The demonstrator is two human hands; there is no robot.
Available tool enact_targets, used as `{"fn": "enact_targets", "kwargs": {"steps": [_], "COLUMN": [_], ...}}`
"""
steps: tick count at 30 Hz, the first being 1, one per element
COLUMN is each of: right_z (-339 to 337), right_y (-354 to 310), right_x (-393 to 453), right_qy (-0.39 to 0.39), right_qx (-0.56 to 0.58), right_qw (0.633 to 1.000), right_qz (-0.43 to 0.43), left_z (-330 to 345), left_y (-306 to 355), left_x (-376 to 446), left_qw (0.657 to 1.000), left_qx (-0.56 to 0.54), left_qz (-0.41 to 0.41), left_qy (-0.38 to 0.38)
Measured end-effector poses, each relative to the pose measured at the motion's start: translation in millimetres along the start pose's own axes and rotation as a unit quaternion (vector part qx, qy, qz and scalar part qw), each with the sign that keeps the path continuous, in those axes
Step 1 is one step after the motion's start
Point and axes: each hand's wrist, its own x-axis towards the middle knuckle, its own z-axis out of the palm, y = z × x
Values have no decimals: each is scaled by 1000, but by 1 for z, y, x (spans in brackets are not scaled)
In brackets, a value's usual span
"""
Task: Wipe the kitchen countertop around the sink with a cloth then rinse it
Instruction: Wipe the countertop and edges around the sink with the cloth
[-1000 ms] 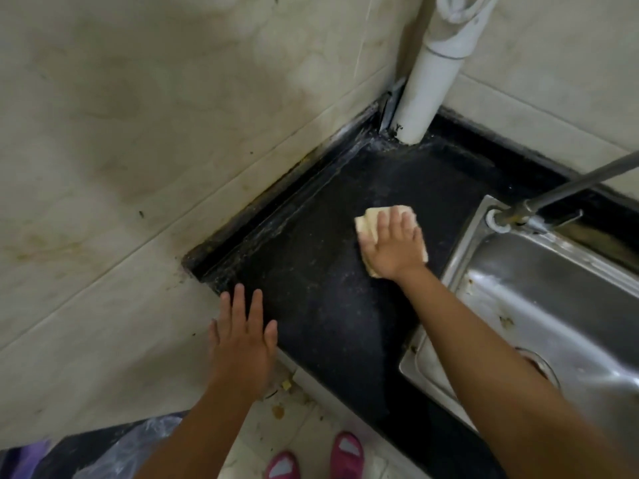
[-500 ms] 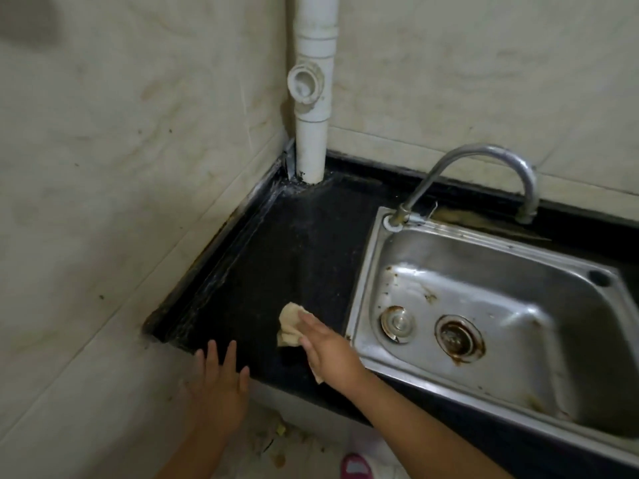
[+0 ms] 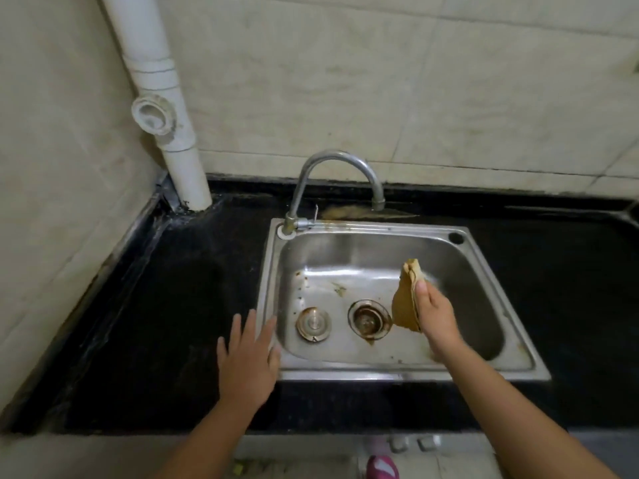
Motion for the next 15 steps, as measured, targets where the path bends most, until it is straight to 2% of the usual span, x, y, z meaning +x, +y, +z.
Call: {"fn": "enact_targets", "kwargs": {"steps": [4,8,11,13,15], "right_z": [-50,-78,-78,-66,-49], "right_y": [9,7,0,-6,-6], "right_x": [46,127,204,253,292], "right_qy": [33,19,-26,-75,-179], "right_qx": [-9,-116,-211,-257,-322], "right_qw": [999,991,971,948,896], "right_qz": [-6,-57,-105,-173,-247], "left_z": [10,23,37,50,62], "left_y": [63,122,161,184,203], "left_x": [31,68,95,113,130], "left_qw": [999,998,998,998,997], "left_qx": [3,9,22,19,10], "left_qz": [47,49,17,-12,-35], "left_qy": [-22,-38,-48,-56,-61]}}
